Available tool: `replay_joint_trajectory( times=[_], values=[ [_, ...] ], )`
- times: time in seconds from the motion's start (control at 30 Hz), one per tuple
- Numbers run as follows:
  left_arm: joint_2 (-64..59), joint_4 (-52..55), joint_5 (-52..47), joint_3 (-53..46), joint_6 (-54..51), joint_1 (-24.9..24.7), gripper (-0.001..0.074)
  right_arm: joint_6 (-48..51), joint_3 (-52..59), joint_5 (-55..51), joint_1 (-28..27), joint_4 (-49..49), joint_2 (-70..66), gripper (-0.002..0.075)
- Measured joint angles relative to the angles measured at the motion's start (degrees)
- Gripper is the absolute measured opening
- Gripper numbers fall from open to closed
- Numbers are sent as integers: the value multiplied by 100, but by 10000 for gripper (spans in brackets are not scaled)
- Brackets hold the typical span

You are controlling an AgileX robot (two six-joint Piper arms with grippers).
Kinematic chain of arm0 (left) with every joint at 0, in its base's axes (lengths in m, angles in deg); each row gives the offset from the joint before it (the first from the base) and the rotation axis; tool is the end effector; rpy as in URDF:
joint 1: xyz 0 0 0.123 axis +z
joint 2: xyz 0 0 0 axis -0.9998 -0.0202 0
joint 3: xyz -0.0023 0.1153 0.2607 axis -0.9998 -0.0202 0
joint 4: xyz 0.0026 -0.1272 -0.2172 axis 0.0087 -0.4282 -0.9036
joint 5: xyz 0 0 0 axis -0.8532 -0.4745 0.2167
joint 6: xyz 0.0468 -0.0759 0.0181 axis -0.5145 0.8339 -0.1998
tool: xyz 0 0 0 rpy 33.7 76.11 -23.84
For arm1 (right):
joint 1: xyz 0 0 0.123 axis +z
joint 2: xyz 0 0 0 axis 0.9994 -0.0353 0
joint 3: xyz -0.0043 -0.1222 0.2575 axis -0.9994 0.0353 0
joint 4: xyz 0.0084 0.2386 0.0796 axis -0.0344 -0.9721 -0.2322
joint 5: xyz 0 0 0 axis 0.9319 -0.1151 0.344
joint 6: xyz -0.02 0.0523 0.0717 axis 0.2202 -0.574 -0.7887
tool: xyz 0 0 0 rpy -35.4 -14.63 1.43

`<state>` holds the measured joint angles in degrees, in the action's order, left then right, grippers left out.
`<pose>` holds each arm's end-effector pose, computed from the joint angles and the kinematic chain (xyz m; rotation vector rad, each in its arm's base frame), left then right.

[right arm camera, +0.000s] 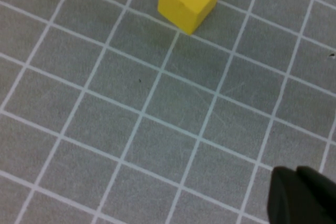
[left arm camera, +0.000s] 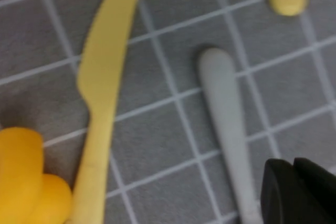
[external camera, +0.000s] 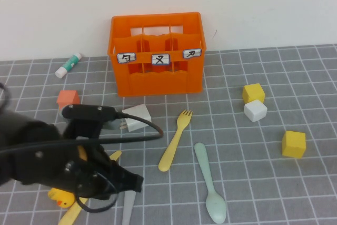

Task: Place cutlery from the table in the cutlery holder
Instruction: Pick up the fork

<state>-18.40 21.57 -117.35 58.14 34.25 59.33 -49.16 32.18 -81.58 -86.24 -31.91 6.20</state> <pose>0.2147 -0.1313 0.2408 0.2412 2.7055 -0.3993 0.1567 0.0158 0.2627 -0.5615 2.3827 -0.0087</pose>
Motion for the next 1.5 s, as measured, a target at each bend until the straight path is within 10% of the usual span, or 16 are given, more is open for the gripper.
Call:
replay_joint_trajectory(
  times=[0.77,1.5],
  values=[
    [-515,467,635,9,817,-234,393,144,329,580,0,-411,0,-3],
    [-1287,588,496,47,462,-234,415,167,329,607,0,-502,0,-3]
  ],
)
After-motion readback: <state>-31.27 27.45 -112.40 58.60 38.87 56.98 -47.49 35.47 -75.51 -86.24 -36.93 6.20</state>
